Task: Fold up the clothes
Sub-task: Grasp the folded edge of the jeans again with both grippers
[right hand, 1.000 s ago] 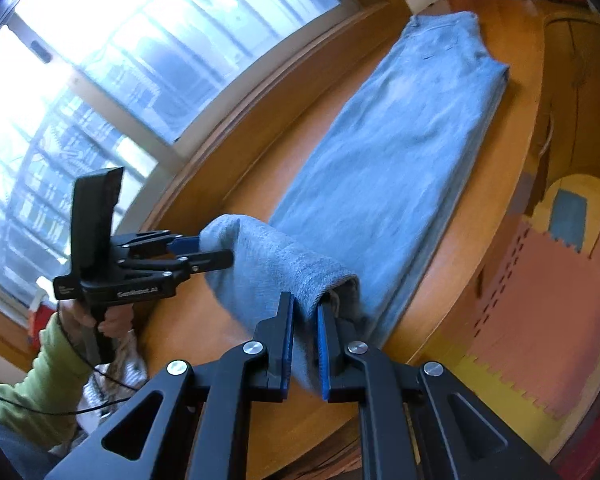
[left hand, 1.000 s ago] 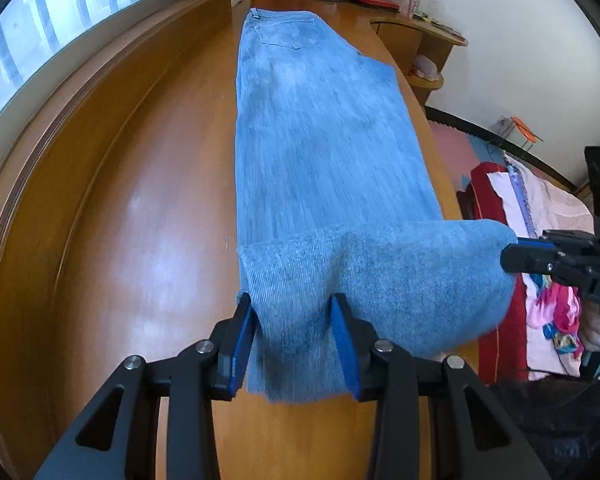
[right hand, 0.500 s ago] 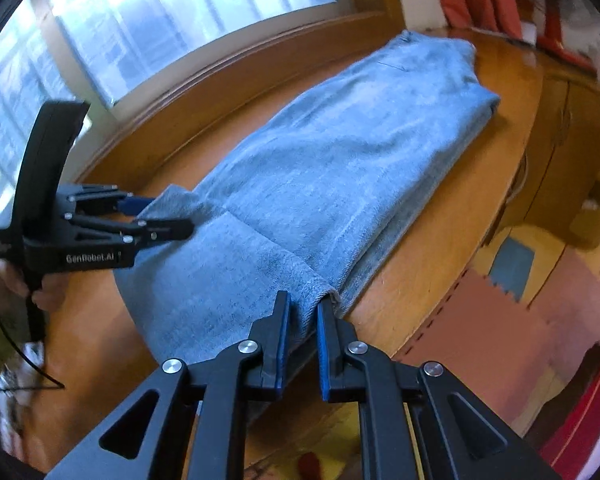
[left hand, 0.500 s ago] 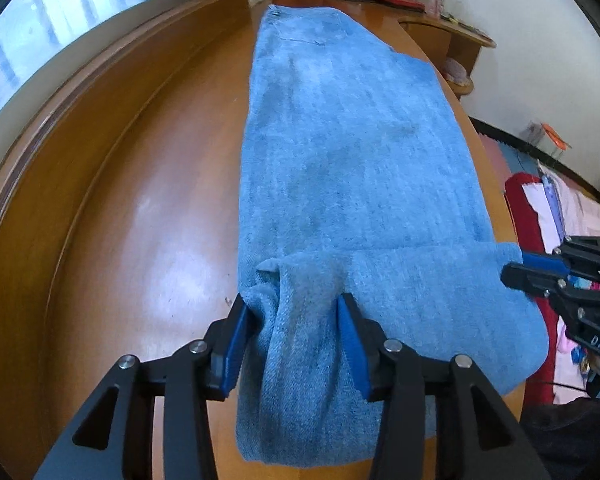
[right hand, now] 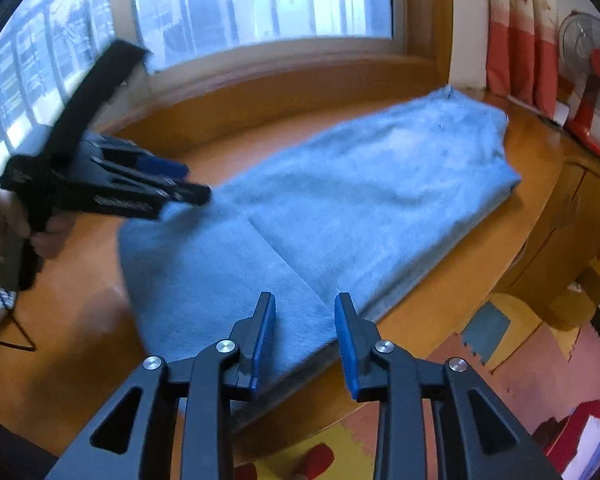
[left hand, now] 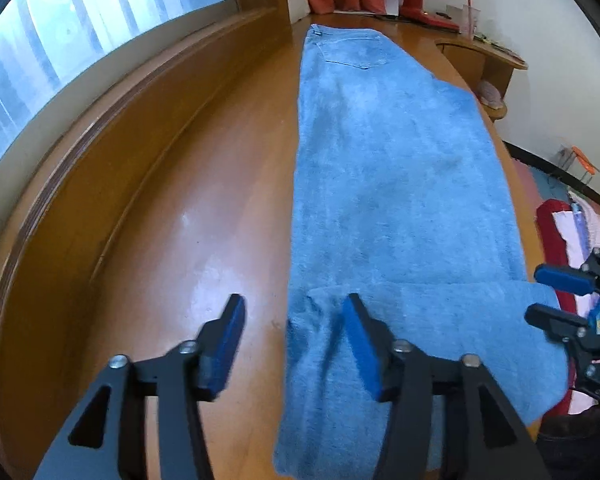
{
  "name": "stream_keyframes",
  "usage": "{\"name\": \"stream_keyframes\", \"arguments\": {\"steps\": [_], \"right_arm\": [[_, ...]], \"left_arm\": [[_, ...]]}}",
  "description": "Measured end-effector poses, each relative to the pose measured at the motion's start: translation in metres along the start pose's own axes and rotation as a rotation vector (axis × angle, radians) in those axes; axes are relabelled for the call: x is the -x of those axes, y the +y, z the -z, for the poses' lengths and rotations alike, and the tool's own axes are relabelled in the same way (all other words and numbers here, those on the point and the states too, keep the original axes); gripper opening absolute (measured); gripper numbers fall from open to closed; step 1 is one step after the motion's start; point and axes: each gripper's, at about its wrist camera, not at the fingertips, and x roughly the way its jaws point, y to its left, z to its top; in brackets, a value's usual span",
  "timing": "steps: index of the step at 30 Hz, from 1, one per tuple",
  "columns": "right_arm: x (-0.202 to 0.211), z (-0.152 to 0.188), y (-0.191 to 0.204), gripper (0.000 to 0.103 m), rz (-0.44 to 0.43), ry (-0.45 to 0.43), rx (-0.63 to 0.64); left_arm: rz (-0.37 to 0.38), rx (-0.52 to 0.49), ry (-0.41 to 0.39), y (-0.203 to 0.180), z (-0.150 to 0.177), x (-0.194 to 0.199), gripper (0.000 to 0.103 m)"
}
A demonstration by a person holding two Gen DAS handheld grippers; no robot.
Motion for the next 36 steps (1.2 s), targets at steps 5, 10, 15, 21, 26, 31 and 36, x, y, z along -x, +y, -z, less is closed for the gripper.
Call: {"name": "stream_keyframes", "arguments": {"steps": [5, 10, 15, 21, 26, 31, 36], "right_arm": [[-0.001, 0.007, -0.02, 0.04, -0.085, 0.01, -0.08], [0.009, 0.003, -0.021, 0.041, -0.088, -0.021, -0.086], [0.037, 0.008, -0.017, 0.043, -0.072, -0.062, -0.087], [0.06, 0.03, 0.011, 0.043, -0.038, -0.03, -0.039], [0.054, 0.054, 0.039, 0.047, 0.013, 0.029, -0.029], [0.042, 0.062, 0.064, 0.047, 0.087, 0.019, -0.001], [0.026, 0.058, 0.078, 0.047, 0.129, 0.01, 0.006]], "left_arm": [[-0.044, -0.011, -0.002, -0.001, -0.001, 0.0, 0.063], [-0.018, -0.017, -0.052, 0.003, 0.007, 0.025, 0.06], [0.014, -0.056, -0.087, 0.017, 0.038, 0.056, 0.06], [0.067, -0.132, -0.079, 0.03, 0.078, 0.066, 0.06], [0.104, -0.231, -0.086, 0.02, 0.093, 0.056, 0.06], [0.162, -0.273, -0.093, 0.016, 0.094, 0.043, 0.06], [0.205, -0.31, -0.092, 0.01, 0.092, 0.03, 0.06]]}}
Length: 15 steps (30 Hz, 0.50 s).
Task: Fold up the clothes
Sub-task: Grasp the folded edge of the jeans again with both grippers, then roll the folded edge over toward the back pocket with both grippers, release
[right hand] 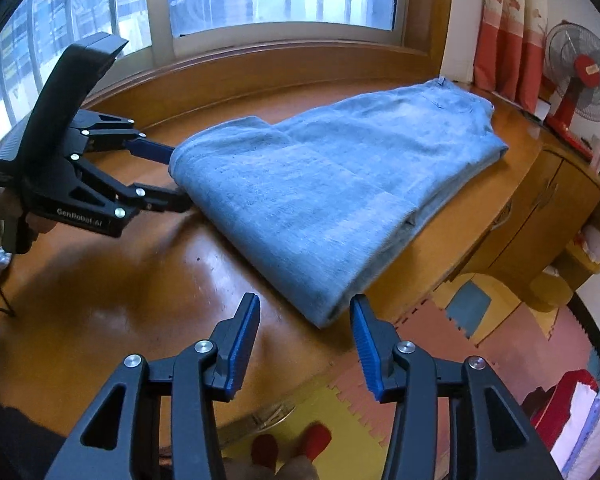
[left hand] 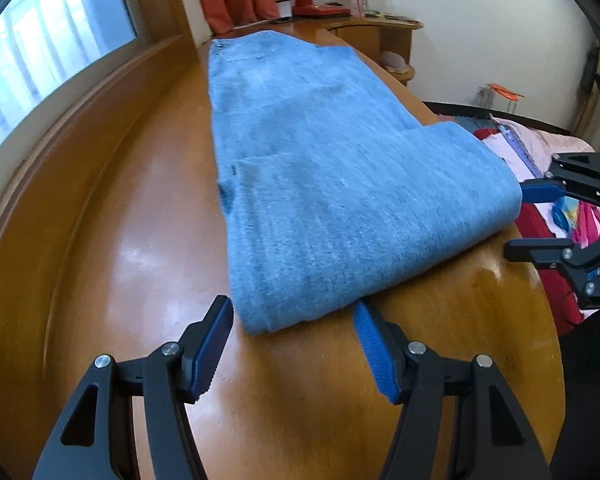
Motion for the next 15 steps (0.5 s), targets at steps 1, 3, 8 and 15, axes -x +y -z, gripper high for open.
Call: {"name": "stream_keyframes", "arguments": {"steps": [1, 3, 8, 15], "right_arm": [[-0.004, -0.001, 0.002, 0.047, 0.007, 0.003, -0.003], [-0.01, -0.002, 0.003, 0.047, 0.014, 0.006, -0.006], [-0.014, -0.003, 0.005, 0.034, 0.045, -0.016, 0.011], [0.013, -0.011, -0.007, 0.018, -0.024, -0.026, 0.001]], "left_arm": [[0.005, -0.001, -0.01, 0.0, -0.002, -0.003, 0.06], [0.013, 0.006, -0.025, 0.0, -0.004, -0.005, 0.06], [0.003, 0.014, -0.045, -0.002, -0.007, -0.003, 0.046], [0.034, 0.048, -0.071, 0.002, -0.021, 0.021, 0.04]]}}
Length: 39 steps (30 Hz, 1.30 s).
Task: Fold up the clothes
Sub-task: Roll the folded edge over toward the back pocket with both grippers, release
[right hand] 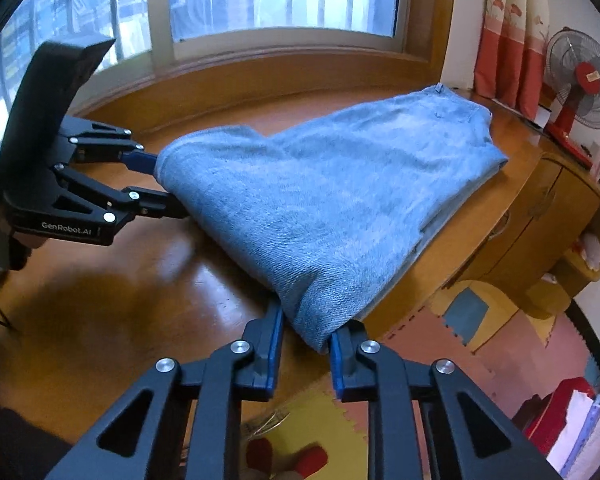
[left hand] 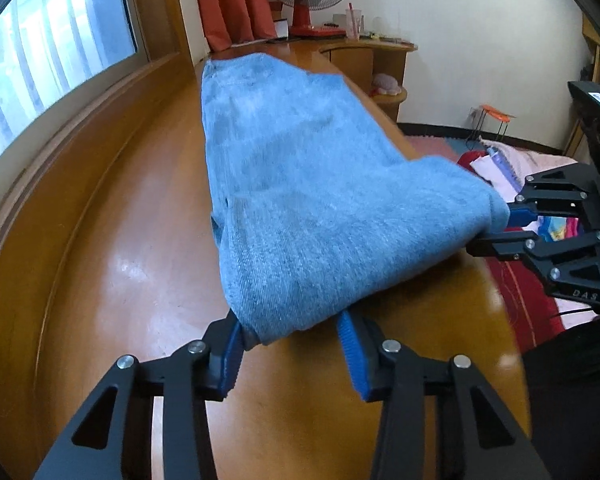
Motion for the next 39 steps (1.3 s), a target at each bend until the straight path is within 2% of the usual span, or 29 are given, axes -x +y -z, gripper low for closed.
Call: {"name": "stream_keyframes", "arguments": {"steps": [7, 13, 16, 25, 29, 34, 39], "right_arm": [[0.026, -0.019, -0.031, 0.018, -0.071, -0.064, -0.066], [0.012, -0.044, -0.063, 0.018, -0.159, -0.081, -0.164], [0.008, -0.05, -0.073, 0.018, -0.174, -0.089, -0.172], [-0.023, -0.084, -0.122, 0.018, -0.177, -0.103, -0.208], [-0.048, -0.093, -0.139, 0.018, -0.175, -0.079, -0.24], [-0.077, -0.094, -0.155, 0.018, -0.179, -0.032, -0.263], [-0.099, -0.093, -0.165, 0.018, -0.202, 0.013, -0.269]], "left_arm": [[-0.02, 0.008, -0.021, -0.004, -0.025, 0.015, 0.04], [-0.044, 0.051, -0.013, 0.013, -0.054, 0.007, 0.04], [-0.059, 0.071, -0.012, 0.018, -0.068, 0.002, 0.04], [-0.136, 0.119, 0.003, 0.038, -0.116, -0.042, 0.041], [-0.127, 0.16, 0.021, 0.05, -0.135, -0.067, 0.041], [-0.125, 0.187, 0.059, 0.06, -0.144, -0.096, 0.044], [-0.153, 0.19, 0.111, 0.062, -0.14, -0.121, 0.049]]}}
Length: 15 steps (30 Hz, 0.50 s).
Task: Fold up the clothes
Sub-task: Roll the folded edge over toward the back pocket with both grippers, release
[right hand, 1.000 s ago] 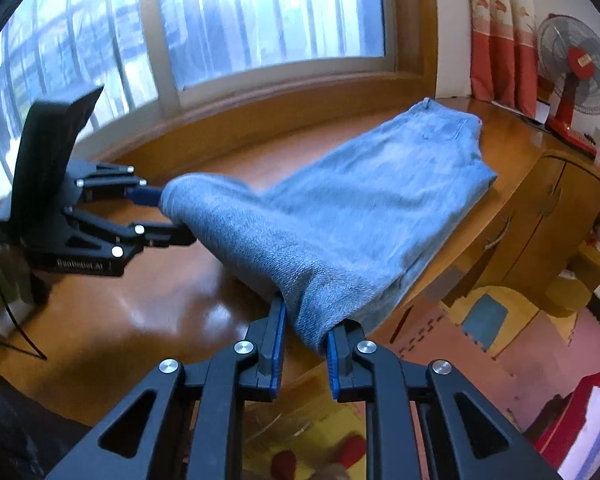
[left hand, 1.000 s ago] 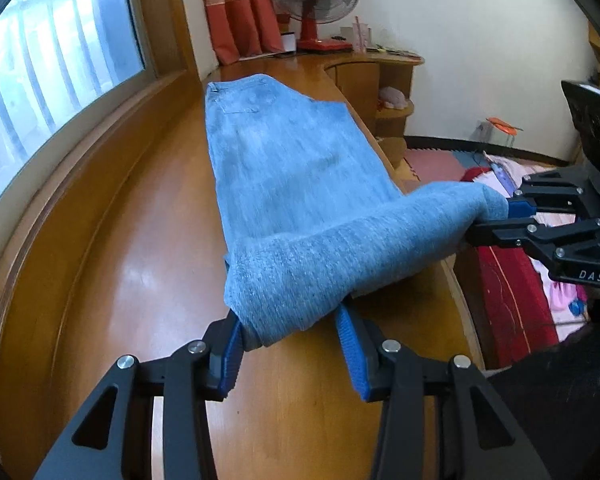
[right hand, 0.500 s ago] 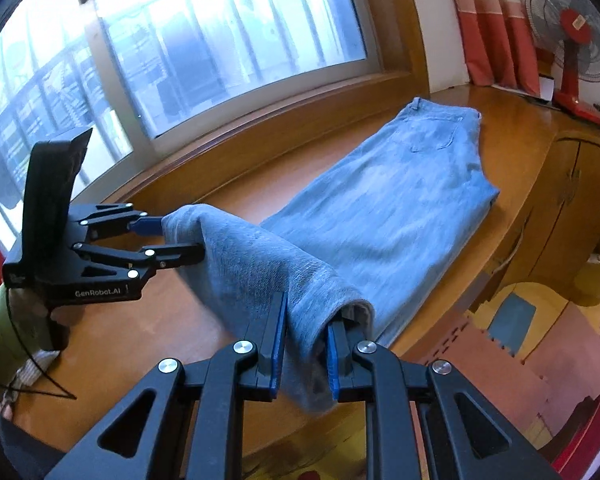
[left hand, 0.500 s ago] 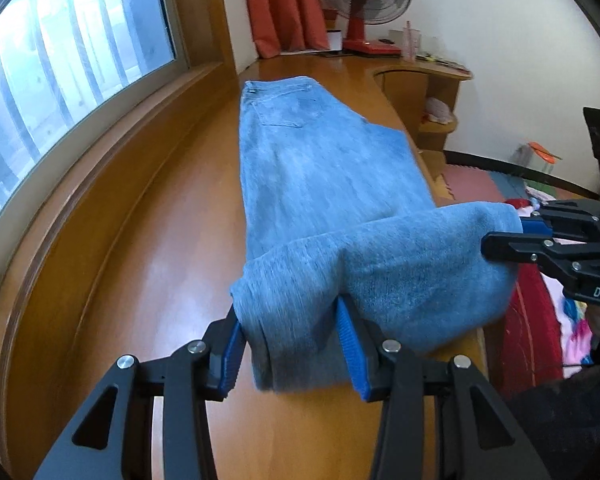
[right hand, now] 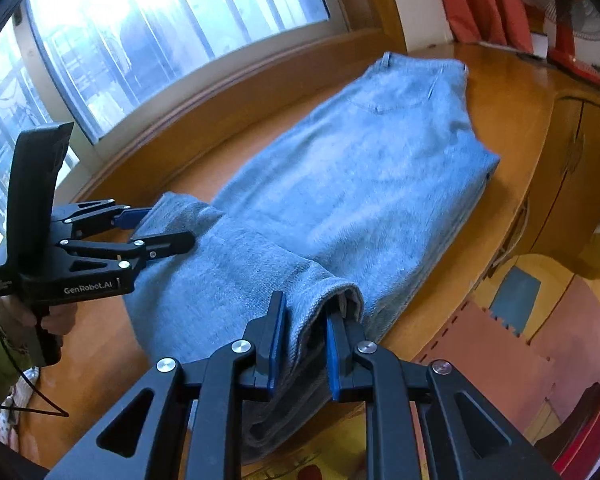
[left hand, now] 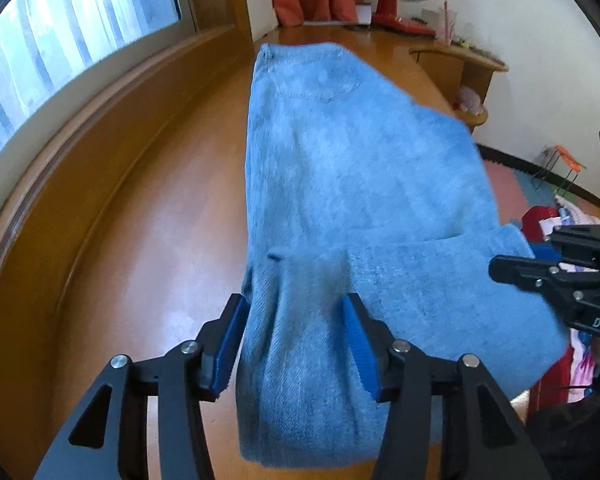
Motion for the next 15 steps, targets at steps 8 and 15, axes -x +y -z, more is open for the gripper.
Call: {"name": "stream_keyframes", "arguments": {"steps": [8, 15], "right_arm": [[0.026, -0.007, 0.004, 0.02, -0.047, 0.03, 0.052], [0.05, -0.008, 0.021, 0.026, 0.002, -0.058, 0.243]], "left_arm": [[-0.039, 0.062, -0.056, 0.003, -0.009, 0.037, 0.049], [-0.093, 0.139, -0.038, 0.018, -0.021, 0.022, 0.049]]}}
